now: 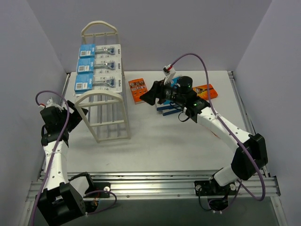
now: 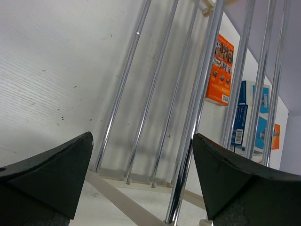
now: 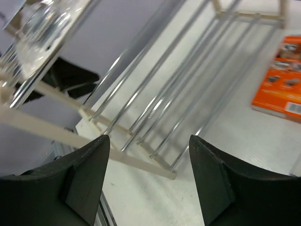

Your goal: Place and organize the shaving razors onto the shelf

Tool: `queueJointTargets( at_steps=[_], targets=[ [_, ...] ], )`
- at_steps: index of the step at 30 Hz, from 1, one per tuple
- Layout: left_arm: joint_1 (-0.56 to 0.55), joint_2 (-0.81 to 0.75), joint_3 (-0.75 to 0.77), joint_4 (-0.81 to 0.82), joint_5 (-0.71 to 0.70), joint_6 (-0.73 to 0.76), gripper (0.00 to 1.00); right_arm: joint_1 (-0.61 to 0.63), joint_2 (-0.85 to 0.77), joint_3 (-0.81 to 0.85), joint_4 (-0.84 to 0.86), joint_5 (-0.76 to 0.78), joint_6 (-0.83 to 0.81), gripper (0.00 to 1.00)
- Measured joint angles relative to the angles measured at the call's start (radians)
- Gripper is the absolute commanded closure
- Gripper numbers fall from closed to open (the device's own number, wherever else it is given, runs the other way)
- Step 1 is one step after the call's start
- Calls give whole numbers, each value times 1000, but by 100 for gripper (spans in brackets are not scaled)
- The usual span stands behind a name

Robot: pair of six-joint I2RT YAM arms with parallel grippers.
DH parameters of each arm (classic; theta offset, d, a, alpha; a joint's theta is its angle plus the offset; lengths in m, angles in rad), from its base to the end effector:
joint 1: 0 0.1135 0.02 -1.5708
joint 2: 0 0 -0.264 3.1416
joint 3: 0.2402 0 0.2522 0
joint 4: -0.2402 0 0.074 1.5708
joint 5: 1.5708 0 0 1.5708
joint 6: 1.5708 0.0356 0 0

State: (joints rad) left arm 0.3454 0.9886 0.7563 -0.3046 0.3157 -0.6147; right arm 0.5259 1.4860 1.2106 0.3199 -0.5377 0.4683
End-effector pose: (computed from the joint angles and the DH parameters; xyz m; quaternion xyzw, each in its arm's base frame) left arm 0.2105 0.0640 0.2808 -0.3276 0.7974 -0.2009 0.4653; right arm 0.2971 0.1936 0.3723 -0.2111 0.6606 0.4936 0.5248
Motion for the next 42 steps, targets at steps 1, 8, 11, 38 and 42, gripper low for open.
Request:
queueJointTargets(
  at_steps=[1,8,11,38,42],
  targets=[
    [0,0,0,-1,-2,1,4,23,0,-5,20,-24,-20,34],
    [-4,4,4,-9,-9,6,4,121,0,-14,72,-87,-183,31],
    [-4,17,6,-10,-9,6,5,148,3,-13,82,-92,-239,30],
    [-3,190,23,80,48,-80,4,341,121,13,171,-89,-344,38],
    [-4,203,28,86,53,-85,4,359,121,0,176,-76,-343,38]
  ],
)
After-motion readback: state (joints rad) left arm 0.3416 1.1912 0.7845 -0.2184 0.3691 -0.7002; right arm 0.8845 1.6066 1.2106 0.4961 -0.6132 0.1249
